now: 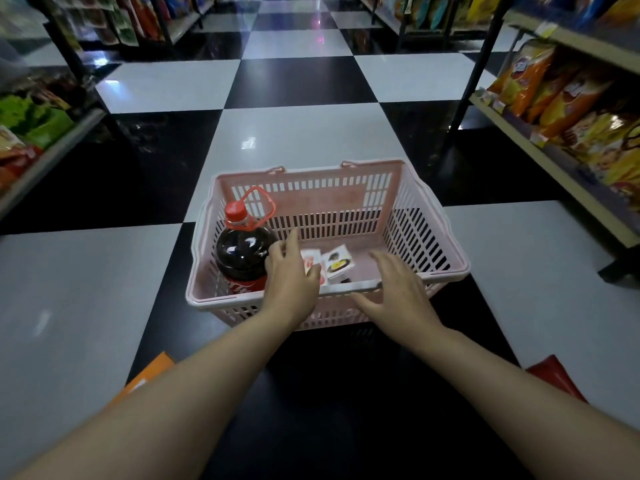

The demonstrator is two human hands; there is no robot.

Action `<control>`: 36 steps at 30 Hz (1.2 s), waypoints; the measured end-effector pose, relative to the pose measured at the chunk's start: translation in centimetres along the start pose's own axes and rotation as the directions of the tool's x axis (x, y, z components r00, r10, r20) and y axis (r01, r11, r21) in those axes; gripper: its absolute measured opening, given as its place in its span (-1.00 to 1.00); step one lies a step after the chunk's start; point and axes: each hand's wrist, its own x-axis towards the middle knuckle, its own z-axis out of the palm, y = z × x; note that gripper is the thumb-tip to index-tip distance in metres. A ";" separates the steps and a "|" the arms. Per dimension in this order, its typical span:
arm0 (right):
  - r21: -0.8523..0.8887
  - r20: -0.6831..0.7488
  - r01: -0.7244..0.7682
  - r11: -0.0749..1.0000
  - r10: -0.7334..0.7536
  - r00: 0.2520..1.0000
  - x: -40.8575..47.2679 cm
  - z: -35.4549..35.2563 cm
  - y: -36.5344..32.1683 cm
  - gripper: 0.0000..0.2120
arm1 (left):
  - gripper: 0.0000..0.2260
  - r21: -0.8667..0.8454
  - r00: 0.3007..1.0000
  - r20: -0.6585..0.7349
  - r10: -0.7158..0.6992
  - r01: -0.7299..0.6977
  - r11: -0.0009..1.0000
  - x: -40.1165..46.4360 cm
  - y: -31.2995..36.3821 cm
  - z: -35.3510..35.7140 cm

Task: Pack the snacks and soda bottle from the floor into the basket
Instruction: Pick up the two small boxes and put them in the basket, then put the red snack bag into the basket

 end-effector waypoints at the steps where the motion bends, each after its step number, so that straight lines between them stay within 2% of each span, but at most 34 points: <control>1: -0.025 0.009 0.026 0.999 -0.026 1.000 -0.3 0.0 0.2 -0.40 | -0.51 0.034 1.000 0.010 0.021 -0.021 0.999 -0.3 0.0 0.1; 4: -0.108 0.027 0.070 0.992 -0.068 0.997 -0.9 -0.3 0.7 -0.49 | -0.63 0.122 0.997 0.006 0.080 -0.081 0.989 -1.1 0.5 0.7; 7: -0.082 -0.046 0.040 0.996 -0.043 0.998 -2.3 -1.5 1.0 -0.55 | -0.70 0.132 0.976 -0.001 0.218 -0.216 0.968 -2.3 1.7 1.6; 10: -0.102 -0.074 0.012 0.995 -0.020 0.997 -5.4 -3.3 2.3 -0.59 | -0.73 0.077 0.931 0.131 0.340 -0.352 0.933 -4.6 3.8 3.9; 13: -0.193 -0.099 -0.053 0.980 0.034 0.994 -9.2 -5.8 4.9 -0.58 | -0.72 0.025 0.855 0.274 0.440 -0.464 0.886 -7.0 5.7 6.9; 17: -0.296 -0.119 -0.250 0.922 0.225 0.967 -15.4 -9.2 10.1 -0.59 | -0.67 0.005 0.761 0.424 0.491 -0.545 0.839 -9.2 8.2 11.6; 22: -0.390 -0.111 -0.426 0.816 0.418 0.902 -19.7 -10.3 14.9 -0.52 | -0.66 -0.052 0.665 0.503 0.552 -0.614 0.787 -11.8 11.4 16.7; 25: -0.344 -0.066 -0.599 0.724 0.617 0.784 -20.5 -9.8 16.7 -0.37 | -0.71 -0.083 0.632 0.529 0.566 -0.625 0.776 -12.6 12.2 18.4; 26: -0.327 -0.045 -0.640 0.696 0.665 0.746 -20.8 -9.6 17.2 -0.40 | -0.72 -0.082 0.627 0.535 0.567 -0.629 0.773 -12.6 12.2 18.6; 27: -0.329 -0.033 -0.650 0.685 0.680 0.733 -21.0 -9.4 17.7 -0.51 | -0.72 -0.075 0.626 0.537 0.566 -0.632 0.771 -12.5 12.1 18.6; 29: -0.330 -0.048 -0.625 0.707 0.649 0.759 -21.3 -9.5 17.8 -0.80 | -0.69 -0.041 0.633 0.529 0.565 -0.646 0.762 -12.0 11.5 18.1; 30: -0.311 -0.082 -0.602 0.735 0.611 0.788 -21.0 -9.7 17.5 -0.86 | -0.68 -0.011 0.643 0.519 0.563 -0.653 0.757 -11.4 11.0 17.5; 33: -0.286 -0.191 -0.518 0.806 0.482 0.855 -19.1 -11.8 15.4 -0.90 | -0.69 0.075 0.684 0.499 0.532 -0.646 0.759 -9.5 9.3 15.1; 36: -0.297 -0.285 -0.431 0.852 0.351 0.892 -15.5 -15.0 12.3 -0.88 | -0.71 0.135 0.758 0.418 0.501 -0.597 0.791 -7.7 7.9 12.1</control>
